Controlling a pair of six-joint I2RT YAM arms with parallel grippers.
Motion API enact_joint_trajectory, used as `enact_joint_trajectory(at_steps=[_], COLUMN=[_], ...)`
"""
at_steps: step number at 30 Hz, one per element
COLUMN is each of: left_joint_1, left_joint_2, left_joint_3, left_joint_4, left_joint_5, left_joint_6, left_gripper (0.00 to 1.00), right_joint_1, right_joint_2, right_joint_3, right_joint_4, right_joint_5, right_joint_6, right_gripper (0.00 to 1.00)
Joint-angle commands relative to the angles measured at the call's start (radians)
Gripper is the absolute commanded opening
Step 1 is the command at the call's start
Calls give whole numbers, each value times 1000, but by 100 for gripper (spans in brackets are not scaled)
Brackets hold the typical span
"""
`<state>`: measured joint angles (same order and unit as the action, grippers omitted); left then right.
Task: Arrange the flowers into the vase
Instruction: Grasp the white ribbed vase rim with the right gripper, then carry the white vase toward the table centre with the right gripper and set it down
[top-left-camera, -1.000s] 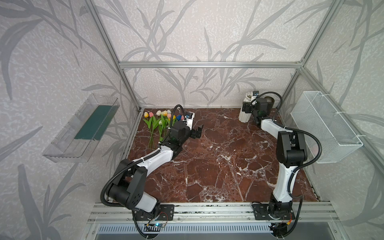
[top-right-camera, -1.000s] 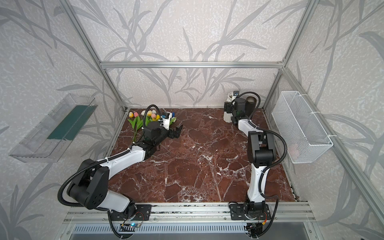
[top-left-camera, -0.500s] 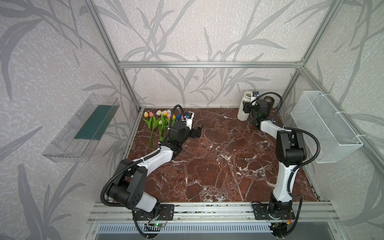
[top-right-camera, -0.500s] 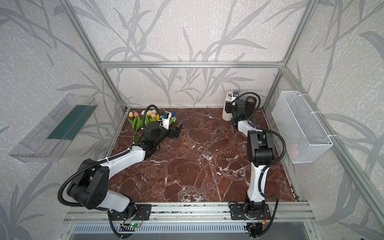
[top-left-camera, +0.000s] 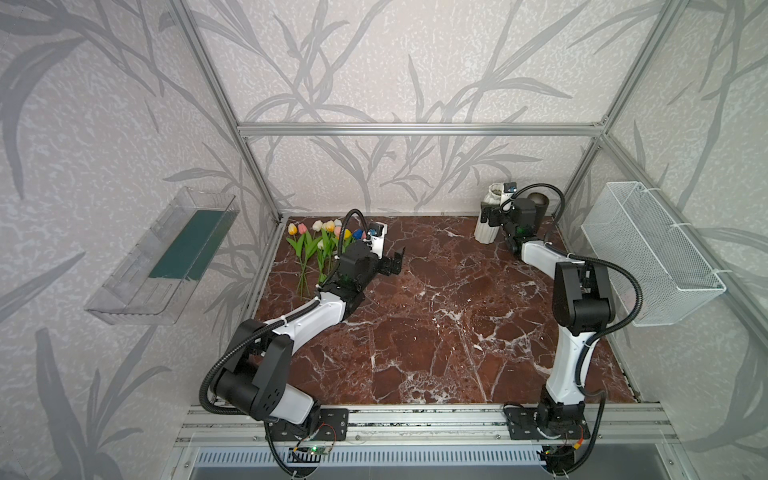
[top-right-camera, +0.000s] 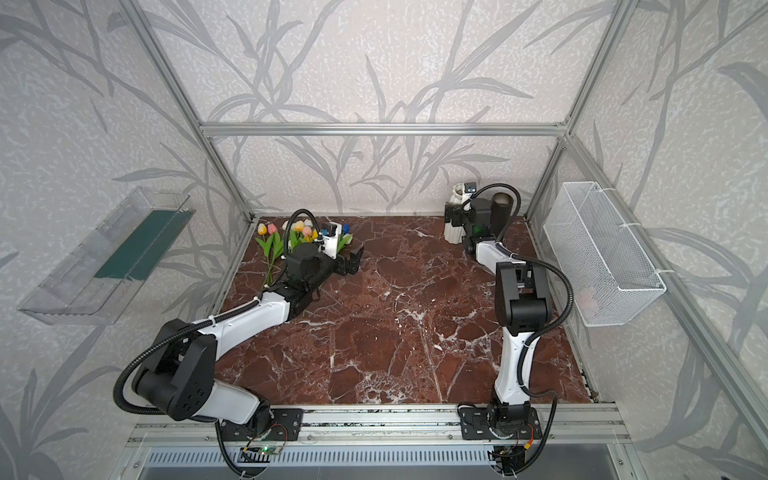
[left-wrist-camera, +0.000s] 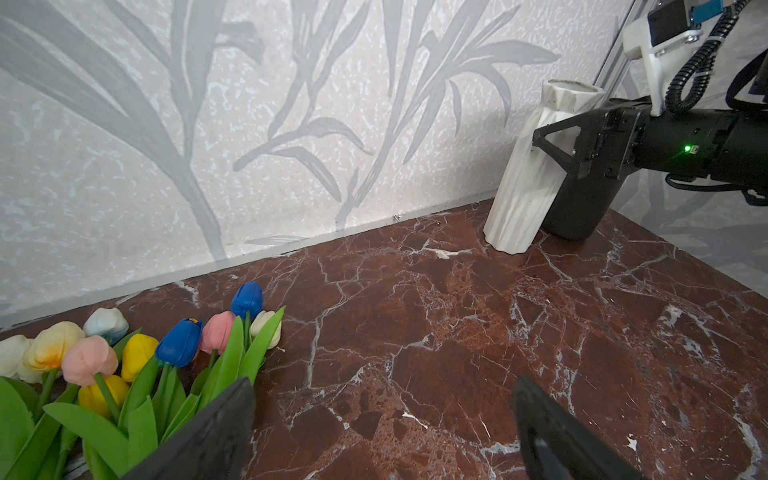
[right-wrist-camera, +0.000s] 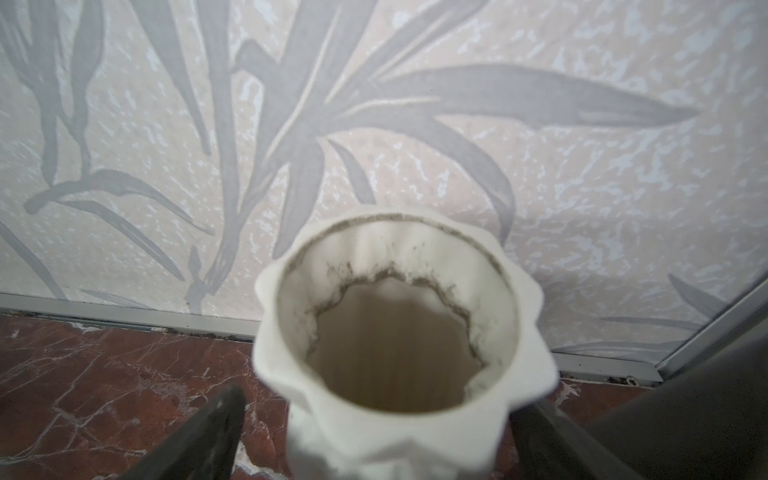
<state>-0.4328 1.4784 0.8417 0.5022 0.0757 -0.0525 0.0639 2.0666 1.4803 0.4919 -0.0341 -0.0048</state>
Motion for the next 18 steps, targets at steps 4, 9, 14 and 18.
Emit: enact_joint_trajectory(at_steps=[4, 9, 14, 18], left_joint_1=[-4, -4, -4, -4], left_joint_2=[-32, -32, -35, -39], left_joint_3=[-15, -18, -21, -23], left_joint_4=[18, 14, 12, 12], left_joint_5=[-16, -14, -27, -32], left_joint_6=[16, 16, 22, 23], left_gripper=[97, 96, 97, 96], right_joint_1=[-3, -3, -3, -3], right_joint_2=[89, 135, 148, 138], right_joint_3=[139, 192, 184, 136], right_joint_4=[-41, -44, -11, 50], right_joint_5=[34, 52, 54, 31], right_joint_6=[0, 6, -1, -5], right_gripper=[99, 99, 96, 86])
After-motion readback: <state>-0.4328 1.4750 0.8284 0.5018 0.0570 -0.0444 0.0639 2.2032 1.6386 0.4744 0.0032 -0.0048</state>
